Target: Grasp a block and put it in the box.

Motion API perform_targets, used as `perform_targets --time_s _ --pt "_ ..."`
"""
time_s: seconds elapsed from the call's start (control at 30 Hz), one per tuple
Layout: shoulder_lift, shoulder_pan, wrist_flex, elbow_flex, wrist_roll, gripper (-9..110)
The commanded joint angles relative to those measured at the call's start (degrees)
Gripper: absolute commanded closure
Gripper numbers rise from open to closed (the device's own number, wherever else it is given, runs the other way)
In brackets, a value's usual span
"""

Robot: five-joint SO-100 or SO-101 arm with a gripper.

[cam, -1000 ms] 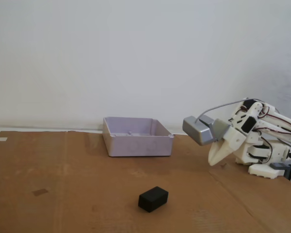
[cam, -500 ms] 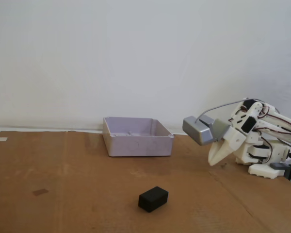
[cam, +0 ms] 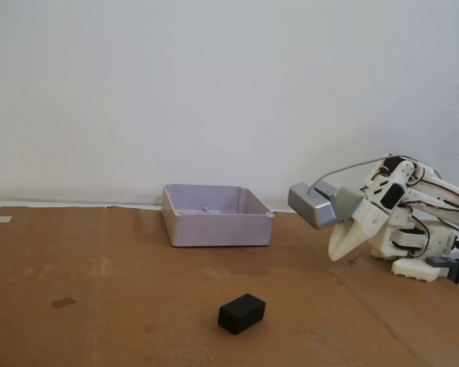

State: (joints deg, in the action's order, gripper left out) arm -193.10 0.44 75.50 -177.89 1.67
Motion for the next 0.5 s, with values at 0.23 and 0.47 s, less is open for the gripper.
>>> perform_targets --time_s 0.23,0.47 --pt "-1.85 0.7 7.73 -2.37 0.79 101" --pt "-1.49 0.62 6.94 -2.37 0.35 101"
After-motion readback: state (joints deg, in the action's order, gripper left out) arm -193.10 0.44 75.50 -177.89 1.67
